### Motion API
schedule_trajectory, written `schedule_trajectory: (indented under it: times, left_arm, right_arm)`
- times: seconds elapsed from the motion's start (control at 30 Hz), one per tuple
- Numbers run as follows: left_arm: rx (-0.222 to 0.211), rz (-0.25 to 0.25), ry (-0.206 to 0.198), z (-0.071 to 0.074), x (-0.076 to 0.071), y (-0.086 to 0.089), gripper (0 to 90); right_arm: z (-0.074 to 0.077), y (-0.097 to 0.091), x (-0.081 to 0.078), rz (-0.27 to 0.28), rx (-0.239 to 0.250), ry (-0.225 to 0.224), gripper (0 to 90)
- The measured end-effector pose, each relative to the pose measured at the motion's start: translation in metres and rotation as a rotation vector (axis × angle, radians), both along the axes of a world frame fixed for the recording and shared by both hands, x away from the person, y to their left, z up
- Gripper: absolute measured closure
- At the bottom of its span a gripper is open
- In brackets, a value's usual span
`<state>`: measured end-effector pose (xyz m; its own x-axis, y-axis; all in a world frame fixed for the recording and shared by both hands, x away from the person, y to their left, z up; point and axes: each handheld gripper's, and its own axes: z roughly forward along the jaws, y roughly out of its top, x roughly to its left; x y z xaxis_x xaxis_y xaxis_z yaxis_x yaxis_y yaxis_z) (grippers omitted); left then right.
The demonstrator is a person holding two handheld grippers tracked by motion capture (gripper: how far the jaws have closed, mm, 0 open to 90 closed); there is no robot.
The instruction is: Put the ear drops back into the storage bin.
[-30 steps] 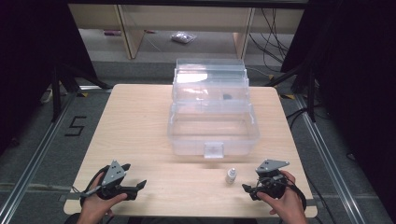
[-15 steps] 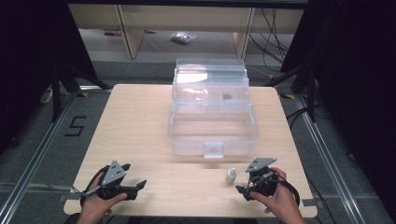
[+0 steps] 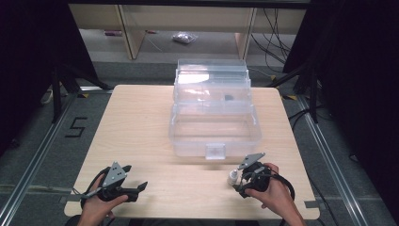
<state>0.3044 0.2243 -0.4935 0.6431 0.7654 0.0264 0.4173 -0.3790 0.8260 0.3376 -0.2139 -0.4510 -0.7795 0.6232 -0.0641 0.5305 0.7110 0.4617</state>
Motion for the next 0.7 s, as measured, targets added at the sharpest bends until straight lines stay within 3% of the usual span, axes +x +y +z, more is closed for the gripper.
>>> schedule_trajectory:
  times: [0.13, 0.17, 0.3, 0.53, 0.57, 0.6, 0.7]
  left_arm:
    - [0.002, 0.004, 0.0, 0.0, 0.0, 0.0, 15.2]
    - [0.022, -0.005, 0.001, 0.001, 0.0, 0.001, 15.2]
    - [0.005, 0.004, -0.004, 0.0, 0.0, 0.0, 15.2]
    - [0.001, 0.003, -0.001, 0.0, 0.0, 0.0, 15.2]
    - [0.021, -0.006, 0.002, 0.001, 0.0, 0.001, 15.2]
    - [0.005, -0.001, 0.001, 0.0, 0.0, 0.0, 15.2]
    - [0.0, -0.001, 0.001, 0.0, 0.0, 0.0, 15.2]
  right_arm:
    - [0.0, 0.004, 0.005, 0.023, -0.018, 0.005, 29.6]
    - [0.0, 0.005, 0.006, 0.026, -0.026, 0.008, 29.6]
    - [0.0, 0.009, 0.009, 0.04, -0.034, 0.017, 30.8]
    - [-0.002, 0.017, 0.019, 0.074, -0.097, 0.026, 33.0]
    - [-0.003, 0.018, 0.02, 0.08, -0.102, 0.036, 33.5]
    - [-0.004, 0.019, 0.021, 0.086, -0.111, 0.031, 33.7]
    - [-0.005, 0.023, 0.022, 0.082, -0.102, 0.056, 34.6]
